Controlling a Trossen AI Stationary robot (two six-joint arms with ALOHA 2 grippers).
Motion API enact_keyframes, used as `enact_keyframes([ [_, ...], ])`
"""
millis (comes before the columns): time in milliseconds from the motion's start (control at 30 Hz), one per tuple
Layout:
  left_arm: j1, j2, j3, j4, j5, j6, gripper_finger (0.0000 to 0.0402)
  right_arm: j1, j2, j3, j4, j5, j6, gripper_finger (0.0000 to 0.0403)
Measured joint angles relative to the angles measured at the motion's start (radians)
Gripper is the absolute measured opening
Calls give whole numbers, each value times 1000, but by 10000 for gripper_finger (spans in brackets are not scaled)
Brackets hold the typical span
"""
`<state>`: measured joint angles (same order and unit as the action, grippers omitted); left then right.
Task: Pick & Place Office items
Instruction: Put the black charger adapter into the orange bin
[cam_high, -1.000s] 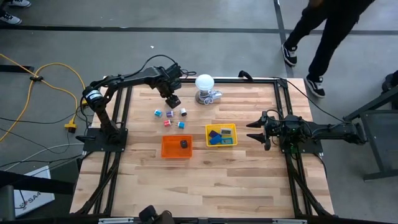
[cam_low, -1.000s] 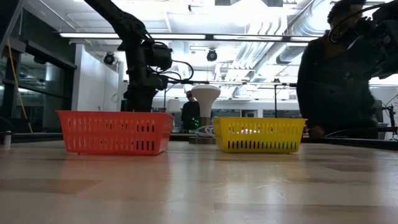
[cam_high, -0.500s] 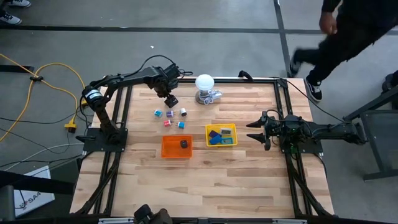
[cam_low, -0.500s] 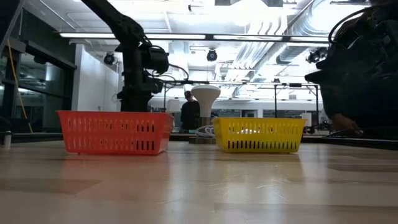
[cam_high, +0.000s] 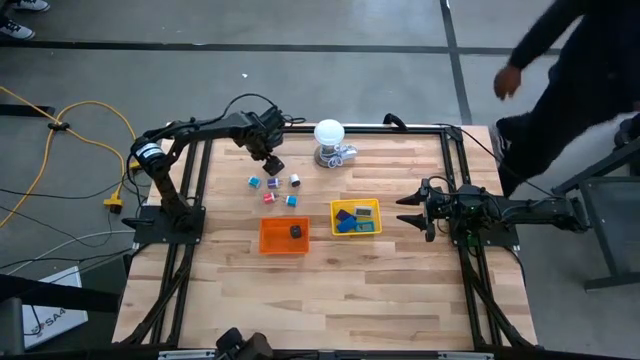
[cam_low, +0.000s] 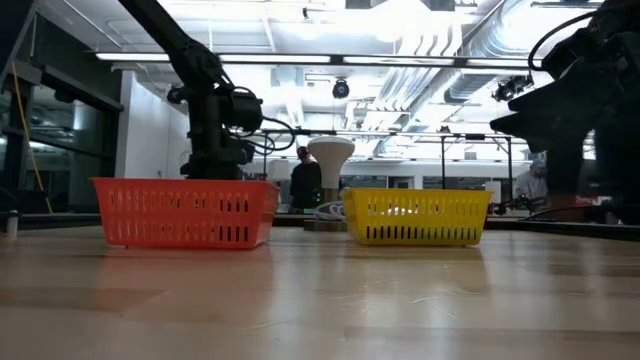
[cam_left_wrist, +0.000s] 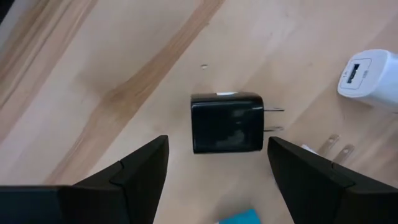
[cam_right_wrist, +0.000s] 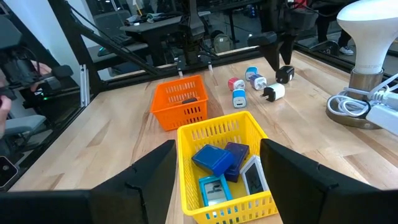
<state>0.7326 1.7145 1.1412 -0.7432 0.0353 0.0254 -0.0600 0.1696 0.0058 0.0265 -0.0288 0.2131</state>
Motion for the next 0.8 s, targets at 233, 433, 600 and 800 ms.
enact_keyframes([
  [233, -2, 1, 0, 18, 0, 8, 267, 0, 0, 0, 0, 0, 0, 220],
  [433, -7, 52, -1, 45, 42, 5, 267, 0, 0, 0, 0, 0, 0, 220],
  [600, 5, 63, -1, 53, 64, 3, 267, 0, 0, 0, 0, 0, 0, 220],
  [800, 16, 62, -1, 55, 65, 2, 267, 0, 0, 0, 0, 1, 0, 220],
])
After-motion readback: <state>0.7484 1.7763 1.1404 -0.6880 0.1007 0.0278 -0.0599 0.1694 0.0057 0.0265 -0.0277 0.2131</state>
